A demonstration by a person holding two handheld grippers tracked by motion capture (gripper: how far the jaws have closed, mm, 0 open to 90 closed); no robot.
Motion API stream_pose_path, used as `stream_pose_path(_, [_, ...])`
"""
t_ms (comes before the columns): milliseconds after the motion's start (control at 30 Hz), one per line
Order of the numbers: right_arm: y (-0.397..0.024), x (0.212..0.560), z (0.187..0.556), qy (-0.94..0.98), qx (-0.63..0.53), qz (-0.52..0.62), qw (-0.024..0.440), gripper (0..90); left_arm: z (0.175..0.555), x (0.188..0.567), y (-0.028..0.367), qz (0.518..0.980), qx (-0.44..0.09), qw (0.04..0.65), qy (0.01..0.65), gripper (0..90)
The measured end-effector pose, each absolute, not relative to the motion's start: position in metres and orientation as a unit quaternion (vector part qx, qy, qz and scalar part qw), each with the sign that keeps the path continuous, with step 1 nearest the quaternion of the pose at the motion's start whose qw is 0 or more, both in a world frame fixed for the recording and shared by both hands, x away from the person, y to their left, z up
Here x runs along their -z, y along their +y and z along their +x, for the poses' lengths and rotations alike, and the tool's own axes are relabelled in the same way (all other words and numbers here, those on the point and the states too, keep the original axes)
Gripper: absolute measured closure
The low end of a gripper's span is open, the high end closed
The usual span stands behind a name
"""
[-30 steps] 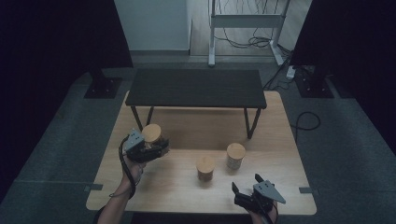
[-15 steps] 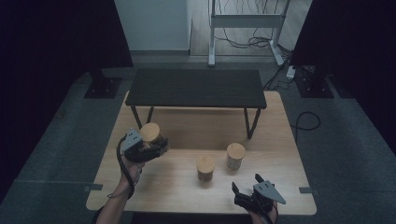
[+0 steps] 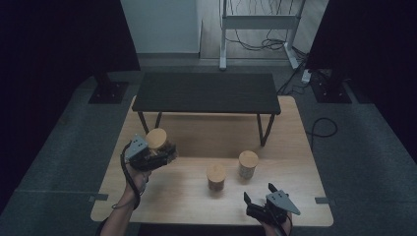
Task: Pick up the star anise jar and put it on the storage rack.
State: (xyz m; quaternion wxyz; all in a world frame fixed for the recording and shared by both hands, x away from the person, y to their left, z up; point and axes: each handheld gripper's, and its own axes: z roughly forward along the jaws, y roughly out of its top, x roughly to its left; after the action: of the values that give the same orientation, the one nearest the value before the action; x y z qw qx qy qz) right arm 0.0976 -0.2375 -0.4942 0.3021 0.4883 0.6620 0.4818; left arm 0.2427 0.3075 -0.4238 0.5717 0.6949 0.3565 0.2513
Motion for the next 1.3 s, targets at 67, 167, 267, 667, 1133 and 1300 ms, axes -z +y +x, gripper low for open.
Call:
stream_pose_path(67, [-0.237,0.494,0.097,0.662,-0.481,0.488,0.303,4.8,0.242,0.423,0.307,0.695,-0.251,0.573,0.356,26.2])
stream_pose_path(167, [-0.237,0.494,0.097,0.662,-0.481,0.488,0.303,4.8,0.242,0.421,0.308,0.694,-0.252,0.576,0.352,26.1])
stream_pose_path(267, [-0.237,0.494,0.098,0.662,-0.481,0.489,0.302,4.8,0.241,0.419,0.310,0.690,-0.253,0.580,0.351,26.2])
stream_pose_path(667, [-0.236,0.494,0.097,0.664,-0.481,0.488,0.301,4.9,0.238,0.412,0.312,0.687,-0.256,0.586,0.346,26.2])
stream_pose_path(1133, [-0.236,0.494,0.097,0.663,-0.480,0.490,0.299,4.9,0.240,0.415,0.311,0.687,-0.248,0.590,0.345,26.2])
stream_pose_path(1300, [-0.236,0.494,0.097,0.662,-0.480,0.491,0.299,4.9,0.240,0.411,0.310,0.690,-0.249,0.587,0.342,26.2])
